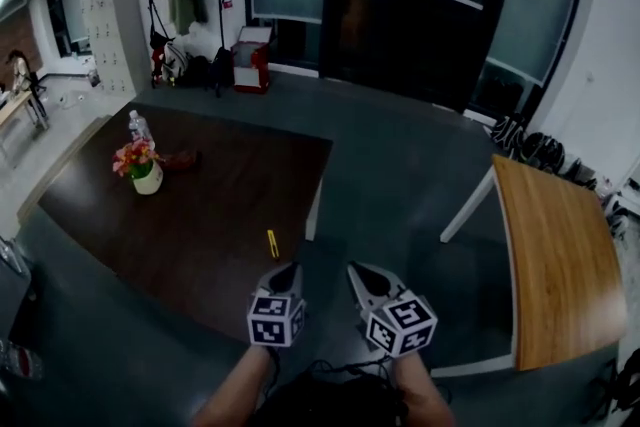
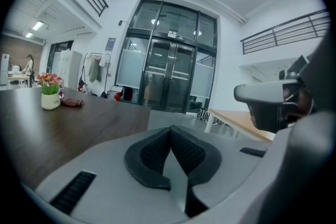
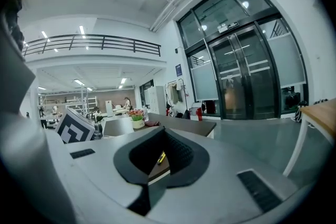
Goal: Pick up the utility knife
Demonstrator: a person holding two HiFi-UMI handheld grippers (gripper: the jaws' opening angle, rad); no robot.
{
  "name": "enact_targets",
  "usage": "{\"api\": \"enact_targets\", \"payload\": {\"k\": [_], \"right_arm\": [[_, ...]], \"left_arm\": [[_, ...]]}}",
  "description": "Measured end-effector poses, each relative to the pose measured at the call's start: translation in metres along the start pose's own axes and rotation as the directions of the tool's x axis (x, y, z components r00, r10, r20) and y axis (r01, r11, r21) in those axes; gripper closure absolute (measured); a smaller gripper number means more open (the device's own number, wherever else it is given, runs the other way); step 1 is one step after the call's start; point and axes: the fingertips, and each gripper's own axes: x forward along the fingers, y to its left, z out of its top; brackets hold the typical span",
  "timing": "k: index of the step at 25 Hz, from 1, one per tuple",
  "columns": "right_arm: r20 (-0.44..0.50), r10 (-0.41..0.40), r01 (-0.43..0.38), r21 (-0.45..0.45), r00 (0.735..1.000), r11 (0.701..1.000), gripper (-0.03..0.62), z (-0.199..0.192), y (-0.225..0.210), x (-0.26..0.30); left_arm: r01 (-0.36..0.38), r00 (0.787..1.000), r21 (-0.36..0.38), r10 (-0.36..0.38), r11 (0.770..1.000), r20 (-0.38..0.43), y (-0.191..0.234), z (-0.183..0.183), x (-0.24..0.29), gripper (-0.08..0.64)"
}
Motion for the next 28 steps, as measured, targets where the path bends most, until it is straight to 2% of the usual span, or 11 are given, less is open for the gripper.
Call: {"api": "enact_targets", "payload": {"k": [6,8,14,18,24,28], "right_arm": [[-0.028,0.081,-0.082,-0.019,0.996,0.996,0.581,0.006,-0.014,0.054],[-0.042,0.12,-0.121,-0.025,0.992,0.992,0.581,0.006,-0.02,0.073],[-0.09,0.261,-0.265,-0.036,0.961,0.964,0.581,0.012,-0.042,0.124],[-0.136,0.353,-0.36,-0.031,0.926,0.933,0.581,0.013,-0.052,0.15],[-0.187,0.453,-0.465,-0.02,0.871,0.885,0.581,0.009,-0.067,0.175],[-0.217,0.49,-0.504,-0.009,0.844,0.864,0.581,0.005,-0.076,0.184]], "left_arm": [[-0.101,0.995,-0.055,0.1,0.993,-0.021,0.039,-0.003,0.034,0.552],[-0.145,0.989,-0.073,0.143,0.987,-0.029,0.054,-0.007,0.047,0.524],[-0.303,0.951,-0.122,0.292,0.945,-0.099,0.096,-0.024,0.086,0.449],[-0.41,0.903,-0.11,0.386,0.905,-0.188,0.12,-0.045,0.103,0.385],[-0.524,0.821,-0.107,0.469,0.845,-0.325,0.145,-0.085,0.117,0.376],[-0.58,0.765,-0.088,0.503,0.81,-0.403,0.153,-0.103,0.117,0.381]]}}
